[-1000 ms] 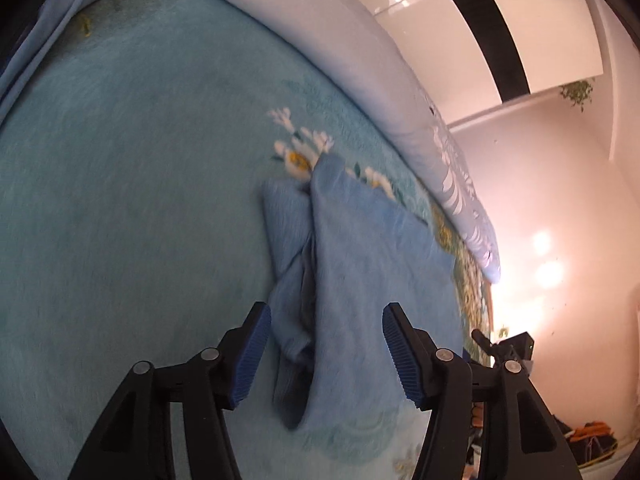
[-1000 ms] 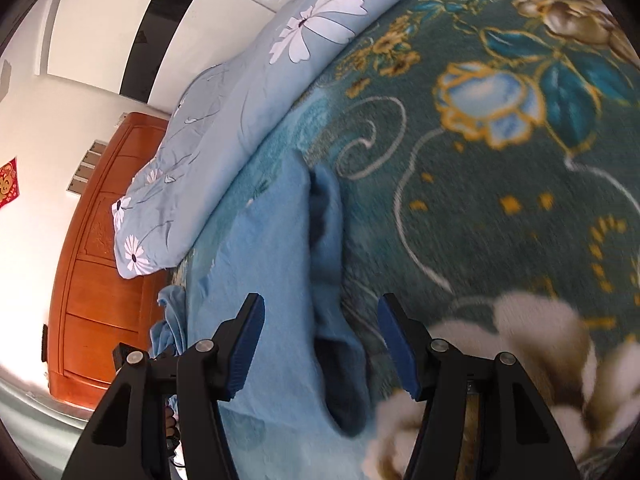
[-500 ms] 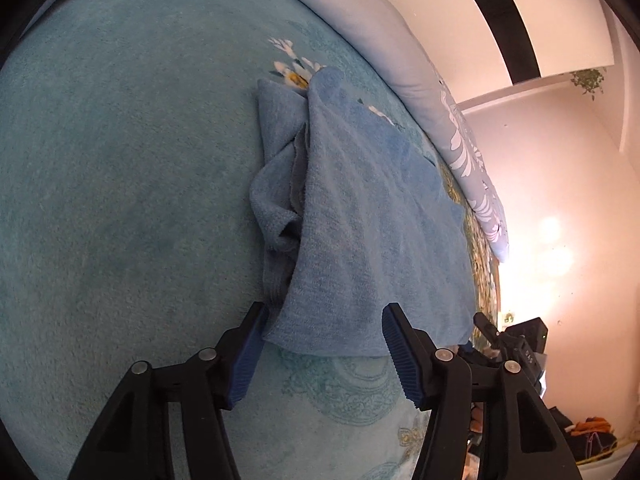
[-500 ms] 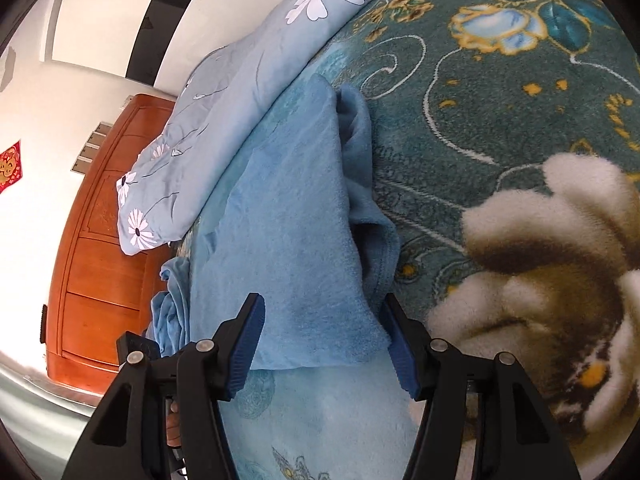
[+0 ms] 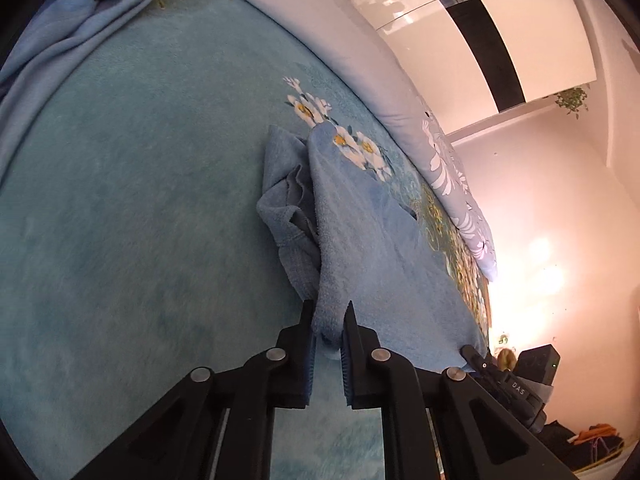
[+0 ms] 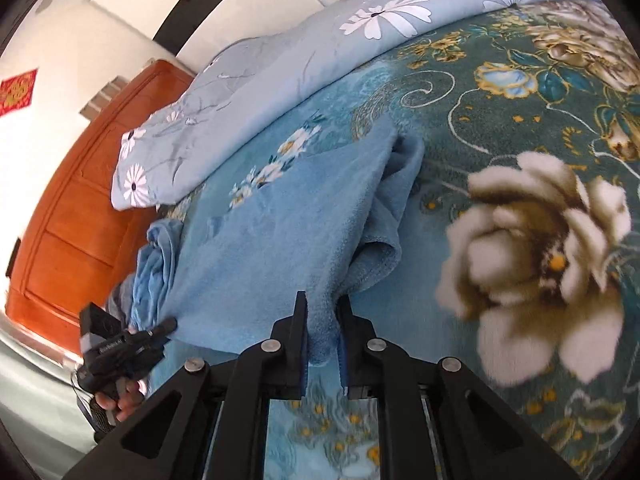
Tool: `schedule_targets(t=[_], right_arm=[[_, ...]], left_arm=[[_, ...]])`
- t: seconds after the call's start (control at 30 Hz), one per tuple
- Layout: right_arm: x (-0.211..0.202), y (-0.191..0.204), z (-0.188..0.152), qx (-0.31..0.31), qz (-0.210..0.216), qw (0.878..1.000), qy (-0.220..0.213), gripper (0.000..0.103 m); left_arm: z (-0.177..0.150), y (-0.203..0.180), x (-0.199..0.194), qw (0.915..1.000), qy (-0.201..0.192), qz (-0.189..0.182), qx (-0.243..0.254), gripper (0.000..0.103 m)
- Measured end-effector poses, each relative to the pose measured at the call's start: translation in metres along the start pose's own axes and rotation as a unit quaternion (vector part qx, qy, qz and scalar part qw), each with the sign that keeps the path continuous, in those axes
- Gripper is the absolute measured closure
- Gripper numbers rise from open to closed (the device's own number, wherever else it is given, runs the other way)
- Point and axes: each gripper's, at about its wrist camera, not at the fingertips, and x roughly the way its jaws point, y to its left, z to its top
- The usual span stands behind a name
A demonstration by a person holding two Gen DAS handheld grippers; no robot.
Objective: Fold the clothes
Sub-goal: 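Lower the folded hem onto the sweatshirt and open the left gripper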
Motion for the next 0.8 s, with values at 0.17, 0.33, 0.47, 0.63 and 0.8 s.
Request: schedule_targets(t=[0.17, 0.33, 0.47, 0.63, 0.8], right_arm=[[-0.021, 0.017, -0.061, -0.048, -0.022, 0.998, 0.016, 0.091], [-0.029, 0.026, -0.098, -0.081, -0.048, 0.995, 0.015, 0.091], [-0.029, 0.031, -0.107, -0.104, -0.075, 0.992, -0.002, 0.09], [-0.032, 0.037, -0.11, -0.132, -0.097, 0.986, -0.018, 0.089], [-0.035, 0.039, -0.113, -0.155, -0.114, 0.981, -0.026, 0.088]], left_arm=[[-0.042, 0.019, -0.037, 0.9995, 0.0, 0.026, 0.017, 0.091], [-0.063, 0.033, -0.04, 0.9986, 0.007, 0.053, 0.0, 0.091], [-0.067, 0.025, -0.041, 0.9965, 0.001, 0.082, 0.016, 0.087], [-0.065, 0.008, -0.055, 0.9891, -0.046, 0.139, 0.022, 0.084], [-0.063, -0.015, -0.061, 0.9591, -0.104, 0.259, 0.048, 0.084]])
